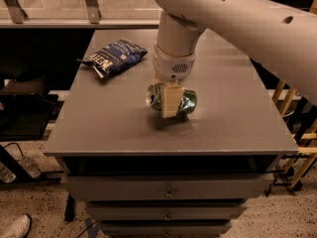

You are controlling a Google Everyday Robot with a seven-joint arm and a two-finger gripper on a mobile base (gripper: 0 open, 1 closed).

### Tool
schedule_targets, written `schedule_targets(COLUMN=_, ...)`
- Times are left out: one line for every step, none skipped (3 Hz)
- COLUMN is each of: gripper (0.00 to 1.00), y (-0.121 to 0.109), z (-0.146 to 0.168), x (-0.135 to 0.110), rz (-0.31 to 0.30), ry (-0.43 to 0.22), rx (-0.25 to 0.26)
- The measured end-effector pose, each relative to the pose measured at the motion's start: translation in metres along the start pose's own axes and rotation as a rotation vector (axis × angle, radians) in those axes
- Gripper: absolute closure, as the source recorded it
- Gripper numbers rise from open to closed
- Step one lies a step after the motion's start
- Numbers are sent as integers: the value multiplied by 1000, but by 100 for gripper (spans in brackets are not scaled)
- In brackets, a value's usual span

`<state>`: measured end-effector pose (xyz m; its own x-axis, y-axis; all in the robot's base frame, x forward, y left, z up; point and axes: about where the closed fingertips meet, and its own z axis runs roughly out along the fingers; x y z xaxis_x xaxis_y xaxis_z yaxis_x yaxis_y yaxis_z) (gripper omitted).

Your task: Knock green can over

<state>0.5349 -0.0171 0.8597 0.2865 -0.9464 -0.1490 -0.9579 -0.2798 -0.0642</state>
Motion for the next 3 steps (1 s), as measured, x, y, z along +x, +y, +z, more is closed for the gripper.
schedule_targets(gripper=100, y=-2, z=11, x=-6, rz=-4, ry=61, rx=-9)
schedule_targets(gripper=100, y=-3, z=20, x=-12, rz=0, ry=94, rx=-18)
schedule_targets(gripper=100, y=-6, z=28, x=-18, rz=-4, ry=100, rx=-36)
